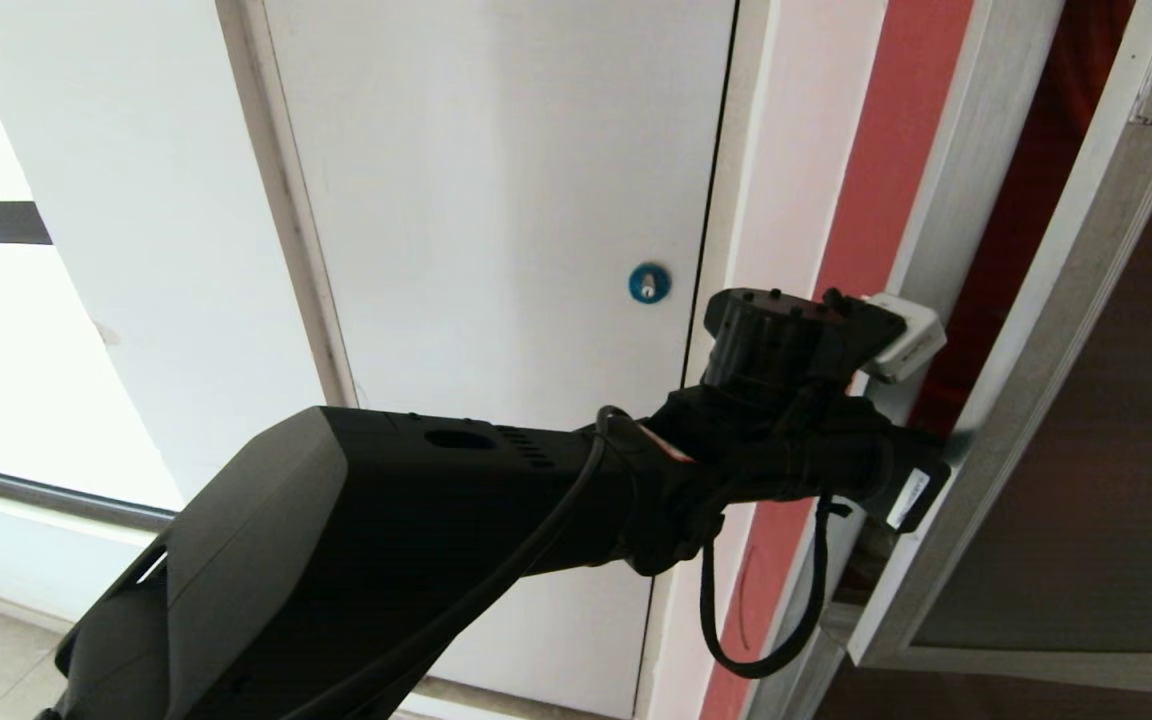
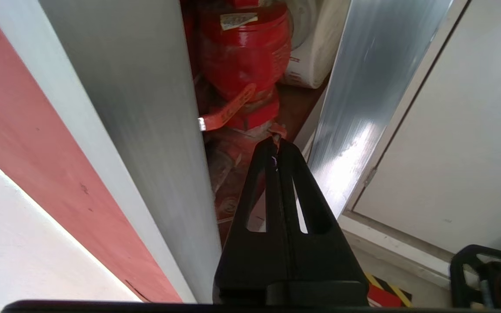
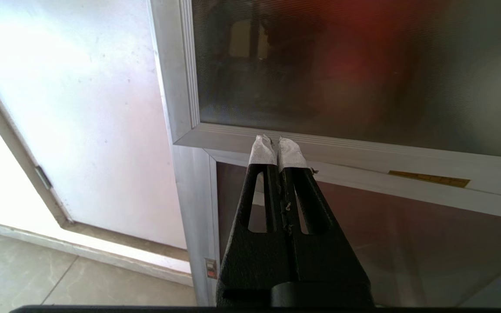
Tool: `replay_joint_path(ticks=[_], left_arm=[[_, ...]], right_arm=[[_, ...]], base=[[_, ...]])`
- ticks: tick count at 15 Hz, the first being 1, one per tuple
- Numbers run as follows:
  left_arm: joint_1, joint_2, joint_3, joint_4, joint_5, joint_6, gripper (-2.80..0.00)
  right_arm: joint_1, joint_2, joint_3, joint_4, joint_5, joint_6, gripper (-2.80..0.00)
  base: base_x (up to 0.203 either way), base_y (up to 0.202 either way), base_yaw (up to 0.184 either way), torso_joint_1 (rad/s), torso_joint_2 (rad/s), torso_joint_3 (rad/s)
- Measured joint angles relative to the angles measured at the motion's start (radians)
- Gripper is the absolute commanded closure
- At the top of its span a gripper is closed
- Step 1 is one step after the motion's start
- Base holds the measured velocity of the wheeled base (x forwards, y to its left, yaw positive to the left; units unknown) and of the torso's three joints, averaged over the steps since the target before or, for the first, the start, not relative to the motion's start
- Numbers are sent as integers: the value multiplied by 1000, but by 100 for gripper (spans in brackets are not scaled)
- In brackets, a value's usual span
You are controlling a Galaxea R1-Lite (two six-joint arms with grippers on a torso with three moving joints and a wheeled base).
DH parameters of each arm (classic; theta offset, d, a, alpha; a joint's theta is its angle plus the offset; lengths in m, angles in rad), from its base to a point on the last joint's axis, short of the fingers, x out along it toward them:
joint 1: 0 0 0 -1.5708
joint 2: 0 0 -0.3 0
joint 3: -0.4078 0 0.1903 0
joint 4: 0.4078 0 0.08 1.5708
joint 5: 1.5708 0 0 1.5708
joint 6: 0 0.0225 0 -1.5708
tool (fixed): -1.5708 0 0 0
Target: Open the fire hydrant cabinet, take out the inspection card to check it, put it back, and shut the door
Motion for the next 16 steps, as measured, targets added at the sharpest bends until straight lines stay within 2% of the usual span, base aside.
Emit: replay_joint_path(ticks=[3,6,10,16], left_arm=[[-19,-28,28,1,0,-9,0],[-58,-75,102,-7,-2,-8,0],[-120,-118,185,-92,-4,-11,0],[-187,-146,250,-102,-2,-8,0]], right_arm=[[0,0,0,0,0,0,0],[0,0,0,0,0,0,0],[0,0,0,0,0,0,0],[0,0,0,0,0,0,0]], base=[[0,0,0,0,0,0],[0,0,0,0,0,0],[0,0,0,0,0,0],[0,0,0,0,0,0]])
